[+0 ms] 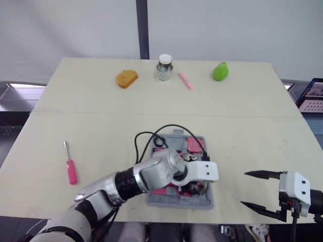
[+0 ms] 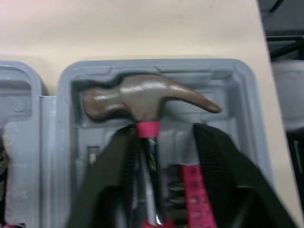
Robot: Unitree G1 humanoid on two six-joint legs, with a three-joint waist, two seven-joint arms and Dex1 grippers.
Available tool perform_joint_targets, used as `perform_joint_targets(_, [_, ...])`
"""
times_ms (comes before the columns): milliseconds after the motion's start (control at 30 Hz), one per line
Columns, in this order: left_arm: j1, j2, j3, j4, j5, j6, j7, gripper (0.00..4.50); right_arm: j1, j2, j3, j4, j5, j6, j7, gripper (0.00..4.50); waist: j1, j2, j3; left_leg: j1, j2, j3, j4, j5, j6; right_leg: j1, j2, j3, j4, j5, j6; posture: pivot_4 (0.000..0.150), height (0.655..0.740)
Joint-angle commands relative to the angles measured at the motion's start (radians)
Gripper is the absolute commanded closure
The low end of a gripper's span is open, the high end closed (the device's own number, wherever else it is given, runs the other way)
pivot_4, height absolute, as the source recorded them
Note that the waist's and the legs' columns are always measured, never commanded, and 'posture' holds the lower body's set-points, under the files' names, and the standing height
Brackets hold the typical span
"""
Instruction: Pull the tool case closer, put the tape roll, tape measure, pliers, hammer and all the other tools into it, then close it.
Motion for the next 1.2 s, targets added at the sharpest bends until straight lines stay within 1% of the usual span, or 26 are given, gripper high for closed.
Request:
perform_joint_targets(33, [-0.014, 0.004, 0.059, -0.067, -0.040, 0.054, -0.010, 1.68, -0.014, 0.004, -0.016, -0.010, 0.010, -0.002, -0.009, 0.00, 0.000, 0.000, 0.000, 0.000, 0.000, 0.000, 0.000, 0.000, 0.000, 0.000, 0.000, 0.000, 0.000, 0.000, 0.000, 0.150, 0.6950])
perform_joint_targets(167, [0.004, 0.008, 0.150, -0.103, -0.085, 0.090, 0.004, 1.68, -0.034, 0.003, -0.009, -0.001, 0.009, 0.000, -0.004, 0.00, 0.002, 0.000, 0.000, 0.000, 0.000, 0.000, 0.001, 0.000, 0.000, 0.000, 0.000, 0.000, 0.000, 0.000, 0.000, 0.150, 0.6950])
perform_joint_targets(267, [0.057, -0.021, 0.270, -0.128, -0.126, 0.057, 0.036, 1.68, -0.041, 0.003, -0.009, 0.006, 0.009, -0.002, 0.002, 0.00, 0.001, 0.000, 0.000, -0.001, 0.000, -0.001, 0.001, 0.000, 0.000, 0.000, 0.000, 0.000, 0.000, 0.000, 0.000, 0.150, 0.6950])
perform_joint_targets(367, [0.121, -0.019, 0.373, -0.127, -0.148, -0.029, 0.063, 2.43, -0.049, 0.004, -0.005, 0.009, 0.011, -0.001, 0.001, 0.00, 0.000, 0.001, 0.000, -0.001, 0.000, -0.001, 0.001, 0.000, 0.000, 0.000, 0.000, -0.001, 0.000, 0.000, 0.000, 0.150, 0.6950])
perform_joint_targets(500, [0.196, 0.017, 0.464, -0.133, -0.190, -0.151, 0.041, 4.43, -0.058, 0.006, -0.001, 0.014, 0.011, -0.001, 0.000, 0.00, -0.001, 0.001, 0.000, 0.000, 0.000, -0.001, 0.001, 0.000, 0.000, 0.000, 0.000, -0.001, 0.000, 0.000, 0.000, 0.150, 0.6950])
perform_joint_targets(567, [0.229, 0.029, 0.495, -0.129, -0.203, -0.220, 0.032, 4.48, -0.061, 0.007, 0.000, 0.020, 0.011, -0.003, 0.001, 0.00, -0.001, 0.001, 0.000, 0.000, 0.000, -0.001, 0.001, 0.000, 0.000, 0.000, 0.000, -0.001, 0.001, 0.000, 0.000, 0.150, 0.6950])
perform_joint_targets(667, [0.298, 0.020, 0.576, -0.121, -0.247, -0.383, 0.008, 4.48, -0.068, 0.010, 0.004, 0.027, 0.008, -0.006, -0.001, 0.00, 0.002, 0.001, -0.001, 0.000, 0.000, -0.001, 0.002, 0.000, 0.000, 0.001, -0.001, -0.001, 0.000, 0.000, 0.000, 0.150, 0.6950])
perform_joint_targets(767, [0.368, 0.033, 0.643, -0.097, -0.282, -0.609, -0.072, 4.48, -0.077, 0.012, 0.008, 0.032, 0.008, -0.006, -0.003, 0.00, -0.002, 0.001, -0.001, 0.000, 0.000, -0.001, 0.002, -0.001, 0.001, 0.001, 0.000, -0.001, 0.000, 0.000, 0.000, 0.150, 0.6950])
perform_joint_targets(833, [0.400, 0.050, 0.674, -0.067, -0.294, -0.679, -0.103, 4.48, -0.083, 0.013, 0.009, 0.035, 0.008, -0.005, -0.004, 0.00, -0.002, 0.001, -0.001, 0.000, 0.000, -0.001, 0.002, -0.001, 0.001, 0.001, 0.000, -0.001, 0.000, 0.000, 0.000, 0.150, 0.6950])
perform_joint_targets(967, [0.487, 0.136, 0.662, -0.035, -0.293, -0.810, -0.230, 4.48, -0.093, 0.019, 0.008, 0.037, 0.021, 0.005, -0.005, 0.00, -0.004, 0.002, -0.001, 0.000, 0.000, -0.001, 0.002, -0.001, 0.001, 0.001, 0.000, -0.001, 0.000, 0.000, 0.000, 0.150, 0.6950])
perform_joint_targets(1033, [0.529, 0.163, 0.653, -0.023, -0.291, -0.851, -0.263, 4.48, -0.095, 0.029, 0.004, 0.031, 0.043, 0.020, -0.007, 0.00, -0.003, 0.002, -0.001, 0.000, 0.000, 0.000, 0.002, -0.001, 0.001, 0.001, 0.000, -0.001, 0.000, 0.000, 0.000, 0.150, 0.6950])
perform_joint_targets(1200, [0.584, 0.179, 0.630, 0.031, -0.257, -0.949, -0.295, 4.48, -0.097, 0.043, -0.004, 0.020, 0.063, 0.034, -0.006, 0.00, 0.002, 0.002, -0.001, 0.000, 0.000, -0.001, 0.002, -0.001, 0.001, 0.001, -0.001, -0.001, 0.000, 0.000, 0.000, 0.150, 0.6950])
